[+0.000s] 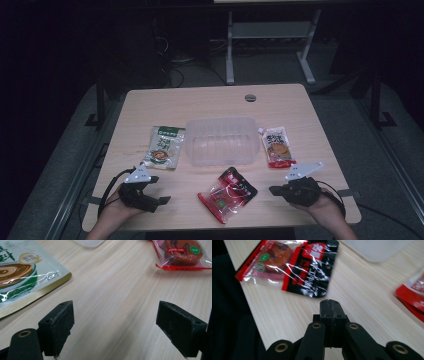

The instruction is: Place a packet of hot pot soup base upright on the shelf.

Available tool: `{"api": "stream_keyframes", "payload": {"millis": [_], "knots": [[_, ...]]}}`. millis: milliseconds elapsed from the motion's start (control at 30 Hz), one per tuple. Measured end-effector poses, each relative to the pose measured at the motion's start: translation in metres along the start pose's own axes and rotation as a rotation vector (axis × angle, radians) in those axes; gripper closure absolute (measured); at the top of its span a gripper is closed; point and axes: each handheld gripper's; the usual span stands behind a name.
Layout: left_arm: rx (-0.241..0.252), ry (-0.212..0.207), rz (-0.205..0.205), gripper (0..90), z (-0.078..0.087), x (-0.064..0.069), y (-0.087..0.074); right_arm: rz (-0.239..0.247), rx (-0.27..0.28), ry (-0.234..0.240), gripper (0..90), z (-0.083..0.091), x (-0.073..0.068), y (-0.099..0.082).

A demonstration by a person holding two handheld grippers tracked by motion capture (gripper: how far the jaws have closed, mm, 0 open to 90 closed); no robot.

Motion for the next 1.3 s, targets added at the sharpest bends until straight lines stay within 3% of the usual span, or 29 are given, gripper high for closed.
{"api": "stream_keyframes", "payload": {"millis": [467,633,833,933,1067,1100,1167,1300], "knots": [[-0.001,-0.008,0.004,14.5,-0.003,0.004,0.002,0.106,-0.016,0.112,89.6,-0.036,-0.027,0.032],[-0.002,-0.012,0.006,14.5,-0.003,0.004,0.002,0.123,-0.023,0.12,89.6,-0.043,-0.032,0.036],[-0.009,-0.018,0.003,14.5,-0.004,0.005,0.003,0.147,-0.036,0.164,89.6,-0.055,-0.042,0.043],[-0.007,-0.018,0.004,14.5,-0.004,0.005,0.003,0.21,-0.044,0.171,89.6,-0.066,-0.045,0.049],[-0.006,-0.019,0.004,14.5,-0.004,0.005,0.002,0.214,-0.056,0.192,89.6,-0.074,-0.052,0.055],[-0.008,-0.018,0.002,14.5,-0.004,0.005,0.002,0.253,-0.056,0.2,89.6,-0.08,-0.053,0.058],[-0.008,-0.019,0.002,14.5,-0.004,0.005,0.002,0.268,-0.06,0.21,89.6,-0.085,-0.056,0.061],[-0.009,-0.019,0.001,14.5,-0.004,0.005,0.002,0.27,-0.062,0.219,89.6,-0.091,-0.06,0.067]]}}
Point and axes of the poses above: each handheld gripper's, and its own axes: z roughly backward along the jaws, y roughly out of its top, x roughly to its right, and after that the axes turned 6 degrees about z, right-handed
